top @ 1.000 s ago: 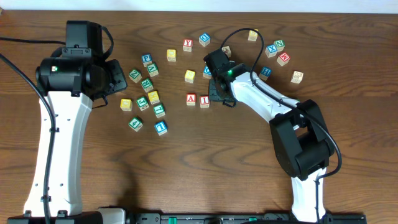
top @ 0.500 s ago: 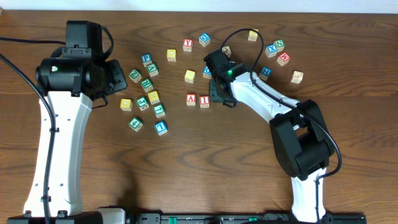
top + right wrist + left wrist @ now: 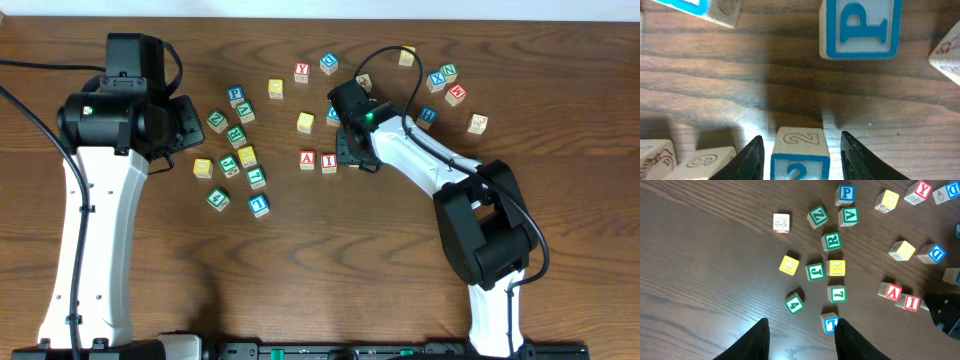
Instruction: Spell out AI2
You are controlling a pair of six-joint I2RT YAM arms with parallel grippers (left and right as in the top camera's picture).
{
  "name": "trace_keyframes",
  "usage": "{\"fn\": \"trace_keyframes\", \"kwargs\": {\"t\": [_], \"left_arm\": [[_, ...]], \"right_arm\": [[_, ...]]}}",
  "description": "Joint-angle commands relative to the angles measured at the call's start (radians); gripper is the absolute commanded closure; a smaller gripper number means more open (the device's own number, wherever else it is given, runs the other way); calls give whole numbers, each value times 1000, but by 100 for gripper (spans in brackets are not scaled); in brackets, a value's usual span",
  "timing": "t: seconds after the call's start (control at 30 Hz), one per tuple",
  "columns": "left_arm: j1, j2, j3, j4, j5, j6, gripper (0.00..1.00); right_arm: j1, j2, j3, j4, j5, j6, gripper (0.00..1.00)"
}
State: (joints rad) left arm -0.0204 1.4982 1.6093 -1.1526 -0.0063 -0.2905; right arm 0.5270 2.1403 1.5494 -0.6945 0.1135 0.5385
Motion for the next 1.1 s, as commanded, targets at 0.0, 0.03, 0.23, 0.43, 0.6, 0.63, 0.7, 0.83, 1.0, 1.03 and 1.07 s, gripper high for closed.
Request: {"fn": "trace_keyframes", "kwargs": {"t": [0.0, 0.03, 0.23, 0.43, 0.6, 0.63, 0.7, 0.83, 1.0, 1.03, 1.07], "left_arm": [[5, 5, 15, -3, -13, 9, 59], [5, 5, 15, -3, -13, 9, 58], [5, 5, 15, -3, -13, 9, 58], [5, 5, 15, -3, -13, 9, 58], [5, 5, 15, -3, -13, 9, 58], [5, 5, 15, -3, -13, 9, 58], [5, 5, 15, -3, -13, 9, 59], [5, 5, 15, -3, -13, 9, 58], [5, 5, 15, -3, -13, 9, 58], [5, 5, 15, -3, -13, 9, 59], [5, 5, 15, -3, -13, 9, 59]], "right_arm": [[2, -3, 19, 2, 19, -35, 57], [2, -10, 31, 0, 14, -56, 56], [2, -49, 122, -56, 9, -134, 54], [7, -53, 158, -73, -59, -136, 58], [25, -47, 144, -72, -225, -112, 80], [32, -45, 139, -72, -229, -96, 85], [46, -40, 120, -73, -229, -56, 98], [71, -39, 72, -49, -229, -38, 99], [96, -39, 67, -50, -227, -73, 99], [102, -39, 66, -50, -224, -73, 99], [107, -38, 64, -50, -220, -72, 99]]}}
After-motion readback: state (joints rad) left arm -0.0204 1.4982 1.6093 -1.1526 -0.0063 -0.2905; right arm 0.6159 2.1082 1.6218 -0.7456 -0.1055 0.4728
